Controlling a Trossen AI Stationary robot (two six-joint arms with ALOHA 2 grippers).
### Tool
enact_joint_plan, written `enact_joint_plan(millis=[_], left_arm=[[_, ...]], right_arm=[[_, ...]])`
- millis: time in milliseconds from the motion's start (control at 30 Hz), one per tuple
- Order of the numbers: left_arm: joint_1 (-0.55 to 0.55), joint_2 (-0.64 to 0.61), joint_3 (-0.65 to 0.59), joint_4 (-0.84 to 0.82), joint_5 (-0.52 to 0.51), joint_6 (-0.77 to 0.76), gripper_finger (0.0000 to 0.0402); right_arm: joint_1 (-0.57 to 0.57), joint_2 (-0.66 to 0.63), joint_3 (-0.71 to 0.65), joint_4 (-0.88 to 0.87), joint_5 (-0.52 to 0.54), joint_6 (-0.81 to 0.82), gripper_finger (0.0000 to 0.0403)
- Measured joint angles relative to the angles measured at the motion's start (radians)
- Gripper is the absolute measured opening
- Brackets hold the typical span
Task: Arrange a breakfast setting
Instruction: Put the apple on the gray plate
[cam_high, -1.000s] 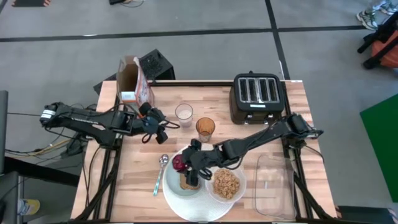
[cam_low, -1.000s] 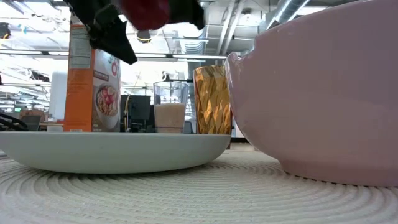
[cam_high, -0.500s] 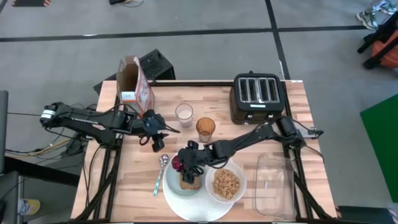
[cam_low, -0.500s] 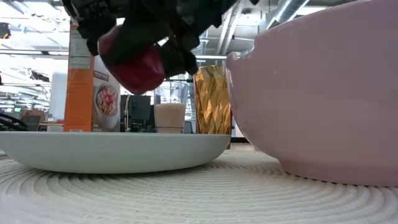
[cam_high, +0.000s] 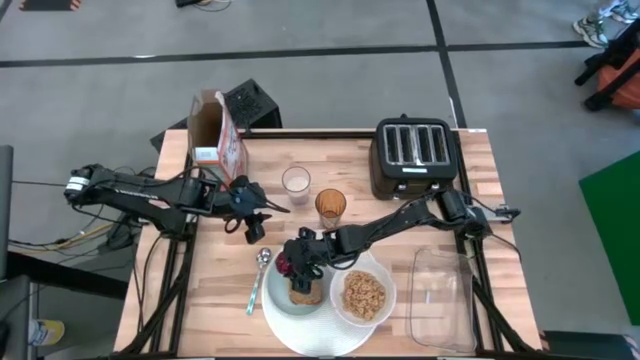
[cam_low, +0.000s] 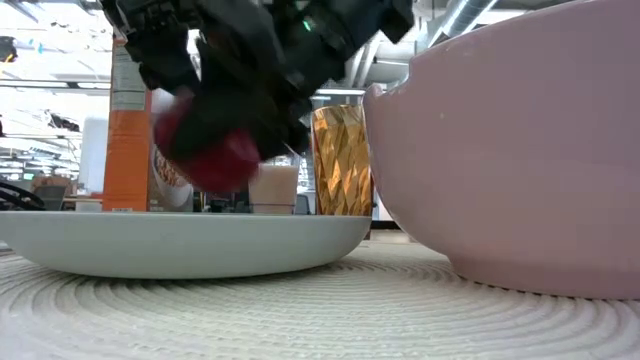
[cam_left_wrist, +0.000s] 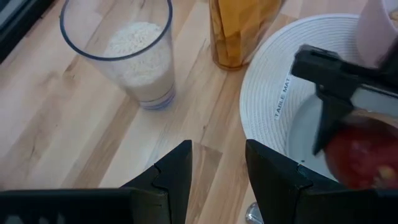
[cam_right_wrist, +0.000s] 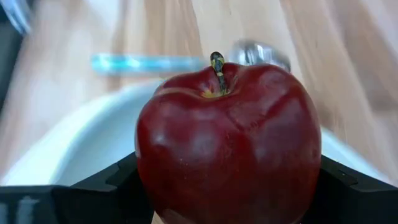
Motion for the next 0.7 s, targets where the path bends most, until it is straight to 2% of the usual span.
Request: enact_joint_plan(millis=[133, 400, 700], left_arm=[[0.000, 0.000, 0.000, 0.000, -0.004, -0.001, 0.0137], [0.000, 0.000, 0.000, 0.002, -0.010, -0.002, 0.0137], [0.000, 0.000, 0.000, 0.002, -0.010, -0.010, 0.0137]], right_arm=[[-0.002, 0.030, 0.001, 0.022, -0.015, 0.000, 0.0306], [-0.019, 0.054, -0.001, 0.035, -0.128, 0.001, 0.0310], [-0.048, 0.058, 0.000, 0.035, -0.129, 0.001, 0.0346]])
